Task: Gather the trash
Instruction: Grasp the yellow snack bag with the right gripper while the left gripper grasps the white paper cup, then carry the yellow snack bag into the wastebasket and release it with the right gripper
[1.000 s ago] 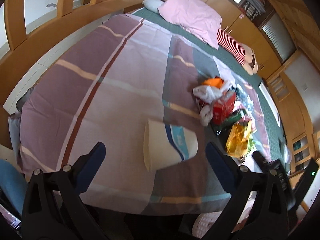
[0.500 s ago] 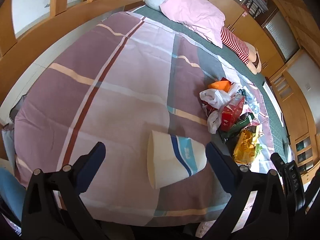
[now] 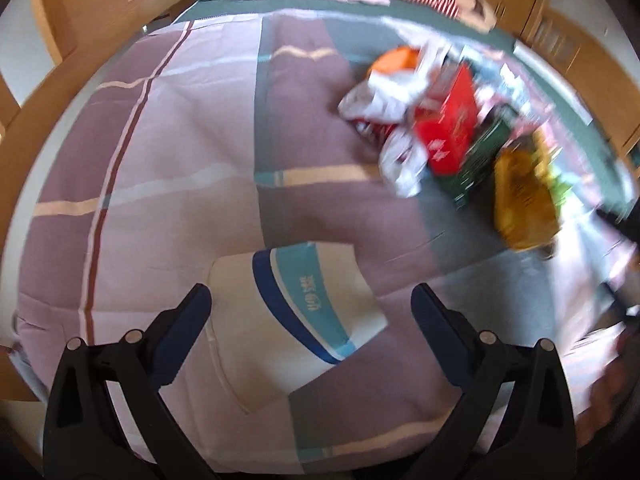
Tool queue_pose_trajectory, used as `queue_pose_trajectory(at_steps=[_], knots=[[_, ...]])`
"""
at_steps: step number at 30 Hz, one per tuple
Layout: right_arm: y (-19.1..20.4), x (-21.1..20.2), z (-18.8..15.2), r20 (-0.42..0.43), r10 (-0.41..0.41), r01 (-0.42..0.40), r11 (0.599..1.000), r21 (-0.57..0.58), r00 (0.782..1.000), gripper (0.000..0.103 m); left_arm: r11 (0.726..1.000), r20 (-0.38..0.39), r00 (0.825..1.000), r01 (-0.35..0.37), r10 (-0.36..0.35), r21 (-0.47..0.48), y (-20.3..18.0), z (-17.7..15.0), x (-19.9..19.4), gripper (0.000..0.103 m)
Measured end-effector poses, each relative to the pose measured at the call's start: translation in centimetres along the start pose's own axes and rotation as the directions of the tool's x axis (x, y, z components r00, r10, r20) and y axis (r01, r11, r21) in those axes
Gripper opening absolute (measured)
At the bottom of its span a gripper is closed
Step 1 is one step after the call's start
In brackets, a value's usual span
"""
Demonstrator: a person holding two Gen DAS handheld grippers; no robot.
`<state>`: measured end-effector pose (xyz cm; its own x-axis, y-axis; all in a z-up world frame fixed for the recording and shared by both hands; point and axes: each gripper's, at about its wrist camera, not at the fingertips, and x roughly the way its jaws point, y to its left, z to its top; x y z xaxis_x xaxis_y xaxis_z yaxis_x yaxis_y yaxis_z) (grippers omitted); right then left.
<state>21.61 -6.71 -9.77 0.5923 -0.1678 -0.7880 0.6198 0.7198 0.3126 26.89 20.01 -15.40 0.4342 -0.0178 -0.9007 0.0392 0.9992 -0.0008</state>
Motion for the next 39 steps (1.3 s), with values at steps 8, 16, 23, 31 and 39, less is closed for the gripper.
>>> queue_pose_trajectory(at_steps=[8, 16, 23, 31, 39], knots=[[5.9, 5.2, -1.1, -0.056, -0.124, 0.098, 0.934, -0.345, 0.991, 0.083, 0.997, -0.067, 0.995, -0.074, 0.074, -0.007, 2.1, -0.3, 1.7, 0.098], [5.9, 3.9, -2.3, -0.100, -0.004, -0.032, 0.936, -0.351, 0.995, 0.030, 0.984, -0.056, 0.998, 0.025, -0.035, -0.174, 6.1, -0.2, 1.5, 0.046], [6.8, -1.4, -2.7, 0.034, 0.145, -0.124, 0.924, -0.362, 0.989, 0.023, 0.956, 0.021, 0.989, 0.148, -0.148, -0.252, 7.4, -1.1, -0.1, 0.030], [8.3, -4.0, -3.2, 0.115, 0.236, -0.162, 0.879, -0.448, 0.965, 0.023, 0.866, 0.284, 0.913, 0.380, -0.294, -0.325, 10.2, -1.2, -5.8, 0.030], [2.8, -10.2, -0.2, 0.060, 0.355, -0.315, 0.885, -0.344, 0.933, 0.023, 0.871, 0.356, 0.854, 0.460, -0.380, -0.174, 6.6, -1.1, -8.8, 0.030]])
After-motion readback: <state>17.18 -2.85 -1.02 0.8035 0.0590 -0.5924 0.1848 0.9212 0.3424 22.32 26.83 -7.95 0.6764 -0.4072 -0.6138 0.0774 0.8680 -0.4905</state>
